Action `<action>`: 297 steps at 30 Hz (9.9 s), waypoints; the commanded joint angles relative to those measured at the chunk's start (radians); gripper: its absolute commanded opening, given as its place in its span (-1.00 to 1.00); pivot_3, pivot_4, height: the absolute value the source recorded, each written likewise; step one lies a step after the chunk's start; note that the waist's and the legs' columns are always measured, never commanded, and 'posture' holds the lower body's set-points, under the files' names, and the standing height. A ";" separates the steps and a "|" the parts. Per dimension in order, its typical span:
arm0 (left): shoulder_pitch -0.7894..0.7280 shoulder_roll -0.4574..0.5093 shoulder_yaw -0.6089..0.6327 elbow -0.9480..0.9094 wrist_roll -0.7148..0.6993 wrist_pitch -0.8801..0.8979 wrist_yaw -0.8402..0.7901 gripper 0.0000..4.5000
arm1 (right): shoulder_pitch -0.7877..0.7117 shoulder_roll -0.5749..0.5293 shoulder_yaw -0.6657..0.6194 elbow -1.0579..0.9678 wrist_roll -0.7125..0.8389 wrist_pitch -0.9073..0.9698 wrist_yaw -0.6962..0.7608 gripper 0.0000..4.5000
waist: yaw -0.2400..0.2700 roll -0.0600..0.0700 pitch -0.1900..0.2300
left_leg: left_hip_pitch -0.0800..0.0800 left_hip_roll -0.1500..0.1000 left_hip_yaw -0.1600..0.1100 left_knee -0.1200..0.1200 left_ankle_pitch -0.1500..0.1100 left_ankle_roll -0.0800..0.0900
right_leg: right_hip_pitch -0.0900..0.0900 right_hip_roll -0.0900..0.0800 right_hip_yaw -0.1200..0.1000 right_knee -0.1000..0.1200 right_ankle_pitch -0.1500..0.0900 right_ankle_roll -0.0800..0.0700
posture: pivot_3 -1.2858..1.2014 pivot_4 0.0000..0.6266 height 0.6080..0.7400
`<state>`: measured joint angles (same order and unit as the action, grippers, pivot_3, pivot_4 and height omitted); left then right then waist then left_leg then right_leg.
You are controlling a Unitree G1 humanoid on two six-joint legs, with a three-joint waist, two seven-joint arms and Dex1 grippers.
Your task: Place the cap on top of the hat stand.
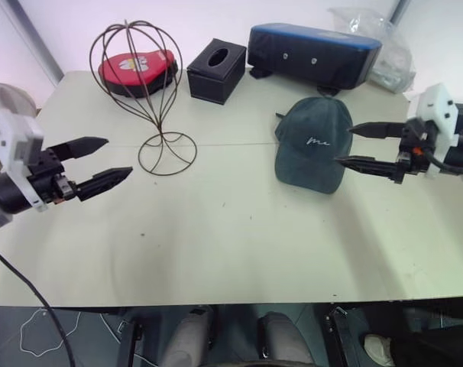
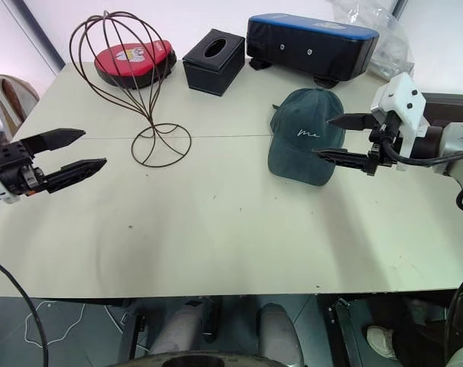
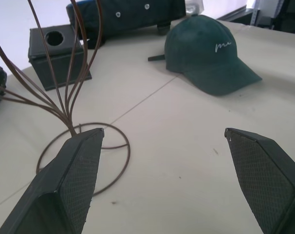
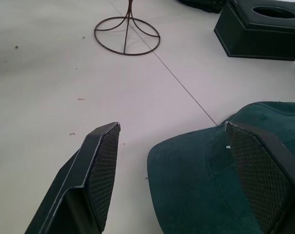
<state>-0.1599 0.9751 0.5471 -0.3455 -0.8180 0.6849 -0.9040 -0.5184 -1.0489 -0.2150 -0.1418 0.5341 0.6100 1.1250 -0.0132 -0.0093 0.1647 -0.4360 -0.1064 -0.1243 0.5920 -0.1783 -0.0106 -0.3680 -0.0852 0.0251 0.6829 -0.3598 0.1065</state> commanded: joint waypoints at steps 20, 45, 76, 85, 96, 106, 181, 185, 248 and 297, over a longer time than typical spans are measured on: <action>-0.036 -0.008 0.026 -0.005 -0.041 -0.006 0.020 0.86 | 0.013 -0.013 -0.062 -0.029 0.015 -0.011 -0.015 0.56 | 0.000 0.000 0.000 | -0.001 0.000 0.000 0.000 0.000 0.000 | 0.000 0.000 0.000 0.000 0.000 0.000 | 0.03 -0.52 1.00; -0.037 -0.039 -0.038 -0.013 -0.020 -0.014 0.019 0.86 | 0.224 0.101 0.038 -0.108 -0.326 -0.344 -0.281 0.56 | -0.001 0.000 0.000 | -0.002 0.000 0.000 0.001 0.000 0.000 | -0.001 0.001 0.000 0.000 0.000 0.000 | 0.03 -0.52 1.00; 0.018 -0.019 0.017 -0.073 -0.040 0.017 0.042 0.86 | 0.435 0.457 0.172 0.176 -0.827 -0.813 -0.878 0.56 | -0.002 0.000 -0.001 | -0.002 0.000 0.000 0.002 0.005 -0.007 | -0.001 0.002 0.000 0.002 0.000 0.000 | 0.03 -0.52 1.00; 0.041 -0.015 0.055 -0.098 -0.044 0.036 0.050 0.86 | 0.422 0.465 0.198 0.256 -0.916 -0.850 -1.000 0.56 | -0.003 0.000 -0.001 | -0.001 0.000 0.000 0.002 0.005 -0.008 | -0.001 0.003 0.000 0.003 0.000 0.000 | 0.03 -0.52 1.00; 0.060 -0.008 0.087 -0.125 -0.058 0.055 0.069 0.86 | 0.399 0.468 0.254 0.363 -1.053 -0.873 -1.162 0.56 | -0.003 -0.002 -0.002 | 0.011 0.000 0.000 0.000 0.002 -0.003 | 0.010 0.003 0.000 0.001 0.000 0.000 | 0.03 -0.52 1.00; 0.068 -0.011 0.097 -0.140 -0.066 0.061 0.083 0.86 | 0.379 0.397 0.294 0.356 -1.180 -0.855 -1.193 0.56 | 0.001 -0.003 -0.002 | 0.013 0.000 -0.001 0.001 0.002 -0.003 | 0.010 0.003 0.000 0.001 0.000 0.000 | 0.03 -0.52 1.00; 0.173 -0.250 0.052 0.048 0.097 -0.107 0.213 0.89 | -0.230 0.845 0.426 0.255 -1.103 -0.807 -1.273 -0.98 | -0.008 -0.002 -0.002 | 0.010 0.000 -0.001 -0.002 0.005 -0.009 | 0.004 0.003 0.001 0.002 0.000 0.000 | 0.03 -0.52 1.00; 0.174 -0.259 0.047 0.049 0.096 -0.109 0.221 0.89 | -0.288 0.861 0.439 0.306 -1.114 -0.831 -1.305 -0.98 | -0.008 -0.002 -0.002 | 0.010 0.000 -0.001 -0.003 0.006 -0.009 | 0.004 0.003 0.001 0.002 0.000 0.000 | 0.03 -0.52 1.00; 0.212 -0.321 0.041 0.036 0.130 -0.158 0.303 0.89 | -0.413 1.169 0.792 0.368 -1.488 -0.384 -1.336 -0.98 | -0.031 -0.003 -0.002 | 0.010 0.000 -0.004 -0.014 0.010 -0.016 | -0.003 0.005 0.001 0.004 0.000 -0.002 | 0.03 -0.52 1.00; 0.224 -0.296 0.048 0.032 0.119 -0.150 0.290 0.89 | -0.319 1.021 0.775 0.254 -1.379 -0.574 -1.085 -0.98 | -0.031 -0.003 -0.002 | 0.010 0.000 -0.005 -0.015 0.010 -0.016 | -0.003 0.005 0.001 0.004 0.000 -0.003 | 0.03 -0.52 1.00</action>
<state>0.0706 0.6649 0.5746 -0.2953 -0.6877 0.5405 -0.6080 -0.8071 -0.0312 0.5724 0.1590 -0.8587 0.0687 0.0369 -0.0446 -0.0128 0.1624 -0.4255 -0.1060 -0.1289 0.5775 -0.1687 -0.0265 -0.3713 -0.0801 0.0258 0.6866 -0.3595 0.1039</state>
